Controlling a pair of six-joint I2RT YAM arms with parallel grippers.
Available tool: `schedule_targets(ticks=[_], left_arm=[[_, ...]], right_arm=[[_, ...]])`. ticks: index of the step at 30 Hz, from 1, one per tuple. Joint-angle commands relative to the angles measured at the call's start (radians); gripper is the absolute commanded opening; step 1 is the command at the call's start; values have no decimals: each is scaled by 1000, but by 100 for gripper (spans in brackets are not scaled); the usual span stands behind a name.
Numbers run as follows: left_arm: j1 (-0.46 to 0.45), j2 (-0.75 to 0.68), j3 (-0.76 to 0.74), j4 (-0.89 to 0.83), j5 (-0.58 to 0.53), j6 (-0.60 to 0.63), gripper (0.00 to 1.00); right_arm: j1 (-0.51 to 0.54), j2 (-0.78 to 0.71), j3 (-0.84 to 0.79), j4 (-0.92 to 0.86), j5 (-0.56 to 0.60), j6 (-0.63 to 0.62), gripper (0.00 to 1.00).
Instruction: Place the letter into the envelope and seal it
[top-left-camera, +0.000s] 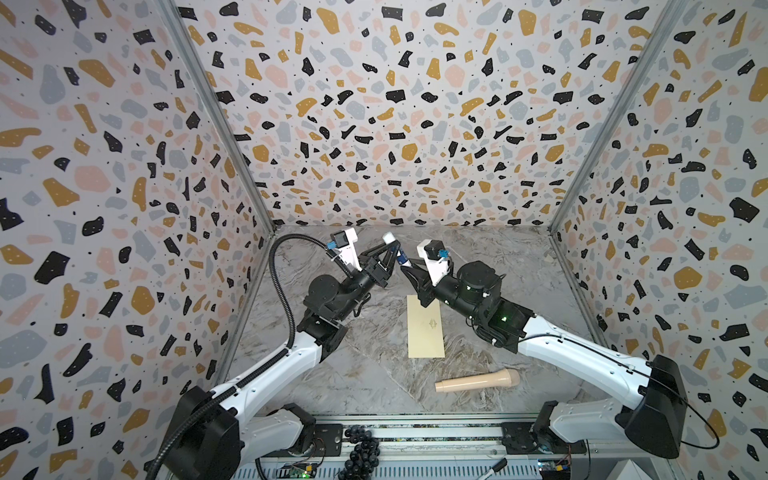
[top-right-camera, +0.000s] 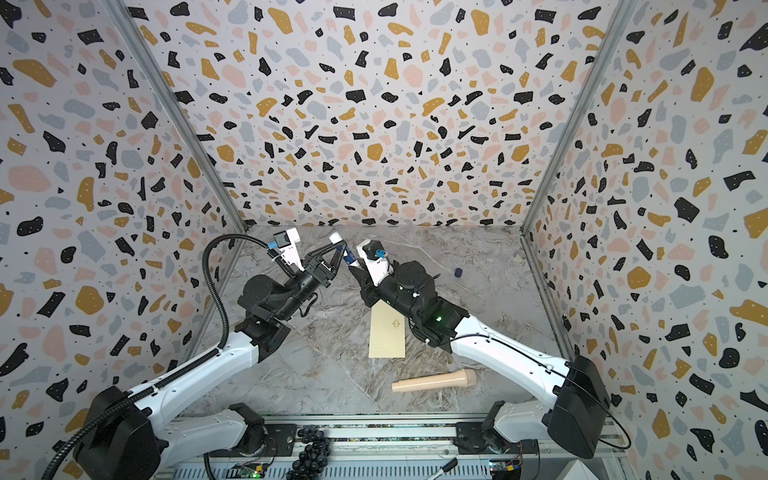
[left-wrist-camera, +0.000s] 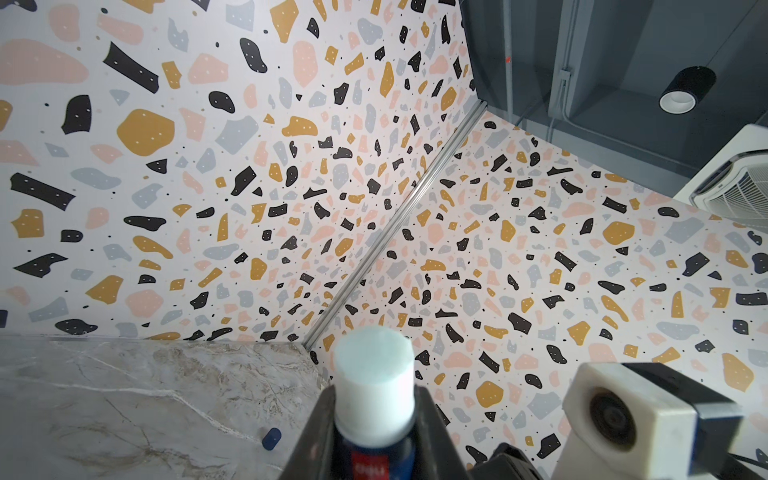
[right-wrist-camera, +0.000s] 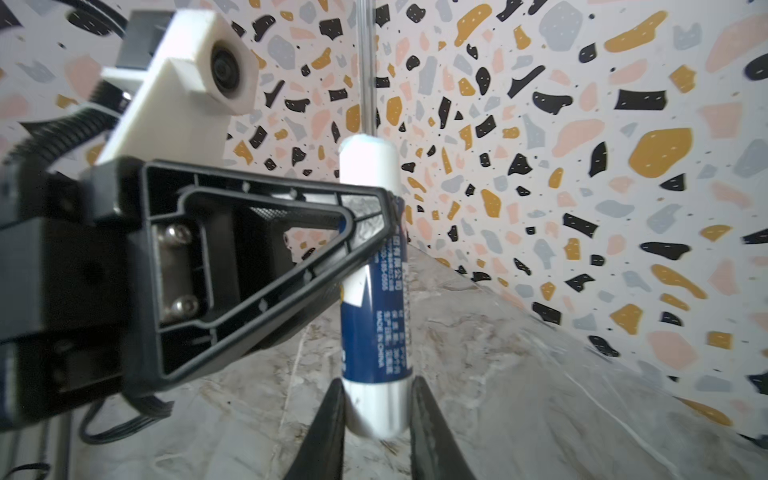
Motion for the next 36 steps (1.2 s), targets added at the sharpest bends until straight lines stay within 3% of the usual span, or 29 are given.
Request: schedule_targets(ticks=[1, 8, 13, 16, 22, 25, 29, 32, 36], left_arm=[[-33, 15, 8, -20, 59, 32, 0], [-39, 33, 14, -20, 58, 25, 0], [-42, 38, 16, -20, 58, 26, 0], [-42, 37, 15, -21, 57, 25, 0], [-42, 31, 15, -24, 56, 27, 0], [-42, 26, 15, -23, 54, 26, 0], [-42, 17, 19, -15, 50, 13, 0], [-41, 8, 26, -11, 50, 5, 0], [-39, 0, 35, -8, 57, 5, 0]], right_arm=[[61, -6, 81, 45, 266, -187, 0], [204, 88, 84, 198, 601, -548, 0], [253, 157, 60, 372, 724, -780, 0], [262, 174, 49, 419, 744, -827, 0], [263, 157, 32, 407, 716, -793, 0], [257, 125, 24, 356, 670, -734, 5], [216, 52, 12, 209, 527, -582, 27], [140, -24, -9, 96, 313, -432, 49], [-17, -118, -62, 47, -44, -230, 71]])
